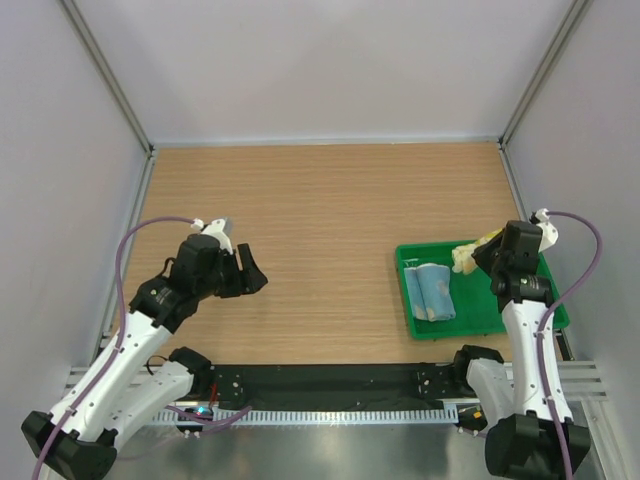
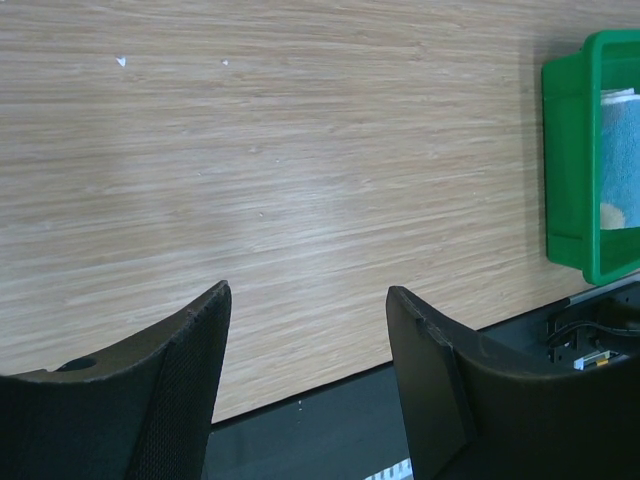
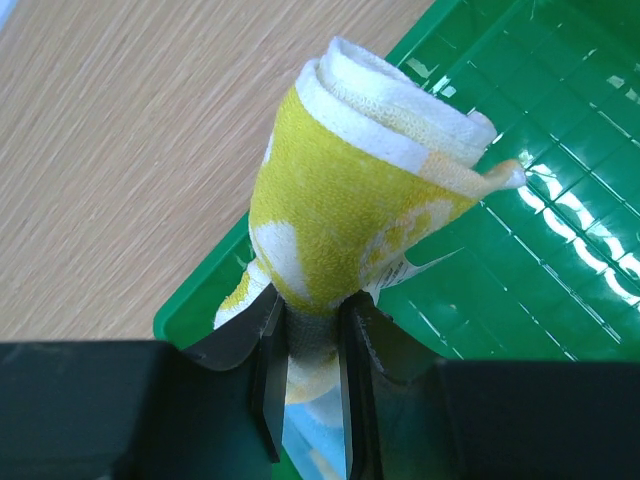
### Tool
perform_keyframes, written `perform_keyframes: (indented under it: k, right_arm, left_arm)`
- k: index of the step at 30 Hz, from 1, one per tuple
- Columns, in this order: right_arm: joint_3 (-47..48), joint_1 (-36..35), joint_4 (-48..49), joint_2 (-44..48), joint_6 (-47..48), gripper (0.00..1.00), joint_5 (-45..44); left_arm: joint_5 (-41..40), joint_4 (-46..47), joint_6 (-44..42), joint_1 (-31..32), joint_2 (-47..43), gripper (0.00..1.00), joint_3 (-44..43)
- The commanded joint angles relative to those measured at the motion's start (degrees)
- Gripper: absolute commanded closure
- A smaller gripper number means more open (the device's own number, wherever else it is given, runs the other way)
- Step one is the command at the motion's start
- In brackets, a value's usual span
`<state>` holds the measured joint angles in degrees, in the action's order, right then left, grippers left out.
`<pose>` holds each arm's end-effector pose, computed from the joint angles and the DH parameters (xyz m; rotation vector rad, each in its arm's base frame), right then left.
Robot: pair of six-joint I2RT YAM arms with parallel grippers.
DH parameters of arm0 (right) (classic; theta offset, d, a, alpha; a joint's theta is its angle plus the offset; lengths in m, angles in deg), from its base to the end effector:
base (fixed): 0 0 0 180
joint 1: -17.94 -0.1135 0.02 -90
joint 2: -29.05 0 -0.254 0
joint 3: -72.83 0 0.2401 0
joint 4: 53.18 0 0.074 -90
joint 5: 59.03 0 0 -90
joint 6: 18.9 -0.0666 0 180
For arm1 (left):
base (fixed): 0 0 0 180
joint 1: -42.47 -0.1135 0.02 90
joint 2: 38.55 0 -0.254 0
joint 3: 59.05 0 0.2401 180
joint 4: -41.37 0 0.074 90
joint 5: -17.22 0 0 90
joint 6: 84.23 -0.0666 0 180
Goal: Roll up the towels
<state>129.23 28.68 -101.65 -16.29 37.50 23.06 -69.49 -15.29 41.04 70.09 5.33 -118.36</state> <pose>0.1833 -0.0441 0.2552 0.9063 2.0236 0.0668 0.1524 -0.0841 0.2608 -0.1274 2.3682 -0.6189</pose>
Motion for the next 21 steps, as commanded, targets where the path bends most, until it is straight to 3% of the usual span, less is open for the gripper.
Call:
perform_keyframes:
  k: [1, 10, 21]
  right_arm:
    - [-5.17, 3.05, 12.97, -0.62, -0.67, 0.99, 7.17]
    - [-14.06, 13.32, 35.47, -7.48, 0.2, 0.99, 21.42]
    - [-21.01, 15.19, 39.98, -13.98, -0.67, 0.99, 21.53]
  left_arm:
    - [1.02, 2.03, -1.43, -0.46, -1.16, 0.36, -1.13]
    - [1.19, 2.12, -1.52, -0.46, -1.08, 0.36, -1.13]
    - [1.46, 2.2, -1.6, -0.46, -1.25, 0.36, -1.04]
